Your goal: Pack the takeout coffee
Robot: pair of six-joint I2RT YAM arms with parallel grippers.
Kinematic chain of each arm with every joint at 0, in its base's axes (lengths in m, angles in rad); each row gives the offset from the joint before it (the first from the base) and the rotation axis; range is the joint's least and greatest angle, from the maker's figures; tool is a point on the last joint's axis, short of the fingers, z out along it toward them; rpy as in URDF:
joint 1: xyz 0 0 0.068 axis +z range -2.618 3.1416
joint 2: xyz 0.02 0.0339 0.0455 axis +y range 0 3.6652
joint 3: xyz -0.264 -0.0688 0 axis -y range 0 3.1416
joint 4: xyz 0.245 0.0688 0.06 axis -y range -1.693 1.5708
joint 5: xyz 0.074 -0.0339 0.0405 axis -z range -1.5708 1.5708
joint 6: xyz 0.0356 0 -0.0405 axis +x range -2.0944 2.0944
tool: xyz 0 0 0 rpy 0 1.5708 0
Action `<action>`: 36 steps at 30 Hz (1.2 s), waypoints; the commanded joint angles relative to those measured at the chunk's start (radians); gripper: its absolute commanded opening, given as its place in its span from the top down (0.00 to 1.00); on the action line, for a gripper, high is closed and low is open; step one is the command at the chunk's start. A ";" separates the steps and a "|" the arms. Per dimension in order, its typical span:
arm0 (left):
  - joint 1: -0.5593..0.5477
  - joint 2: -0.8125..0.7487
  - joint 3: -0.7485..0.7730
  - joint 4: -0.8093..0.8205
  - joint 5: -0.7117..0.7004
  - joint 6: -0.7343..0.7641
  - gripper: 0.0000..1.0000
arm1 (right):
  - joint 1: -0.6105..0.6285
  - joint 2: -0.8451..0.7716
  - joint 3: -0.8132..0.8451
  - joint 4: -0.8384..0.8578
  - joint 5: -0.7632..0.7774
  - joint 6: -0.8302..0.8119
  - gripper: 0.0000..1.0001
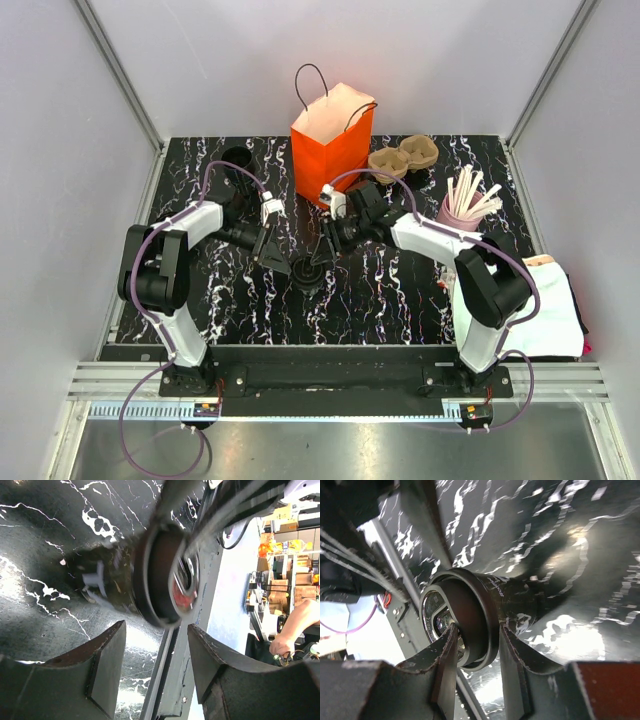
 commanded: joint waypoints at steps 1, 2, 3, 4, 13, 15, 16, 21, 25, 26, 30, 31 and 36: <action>-0.004 -0.020 0.034 0.026 0.015 -0.009 0.45 | -0.044 -0.032 0.025 -0.001 0.089 -0.047 1.00; -0.004 -0.017 0.034 0.029 0.013 -0.009 0.45 | -0.045 -0.036 0.025 -0.001 0.091 -0.049 1.00; -0.004 -0.015 0.037 0.039 0.015 -0.016 0.45 | -0.052 -0.036 0.025 0.002 0.091 -0.049 1.00; -0.009 -0.014 0.037 0.045 0.015 -0.021 0.45 | -0.053 -0.036 0.025 0.002 0.093 -0.050 1.00; -0.022 0.037 0.071 0.203 -0.011 -0.170 0.44 | -0.069 -0.048 0.013 0.009 0.103 -0.059 1.00; -0.026 0.054 0.077 0.239 -0.022 -0.203 0.44 | -0.070 -0.051 0.010 0.012 0.103 -0.059 1.00; -0.032 0.061 0.080 0.249 -0.027 -0.210 0.44 | -0.072 -0.051 0.007 0.012 0.102 -0.061 1.00; -0.042 0.107 0.099 0.292 -0.019 -0.248 0.44 | -0.079 -0.043 -0.001 0.017 0.097 -0.063 1.00; -0.055 0.118 0.106 0.310 -0.025 -0.260 0.44 | -0.084 -0.042 -0.009 0.022 0.096 -0.063 1.00; -0.056 0.123 0.112 0.313 -0.027 -0.262 0.44 | -0.084 -0.037 -0.010 0.023 0.093 -0.061 1.00; -0.058 0.141 0.132 0.319 -0.017 -0.276 0.44 | -0.085 -0.026 -0.021 0.029 0.091 -0.064 1.00; -0.058 0.149 0.138 0.319 -0.019 -0.279 0.44 | -0.087 -0.019 -0.024 0.029 0.091 -0.064 1.00; -0.061 0.176 0.168 0.321 -0.007 -0.291 0.44 | -0.095 -0.002 -0.036 0.032 0.088 -0.066 1.00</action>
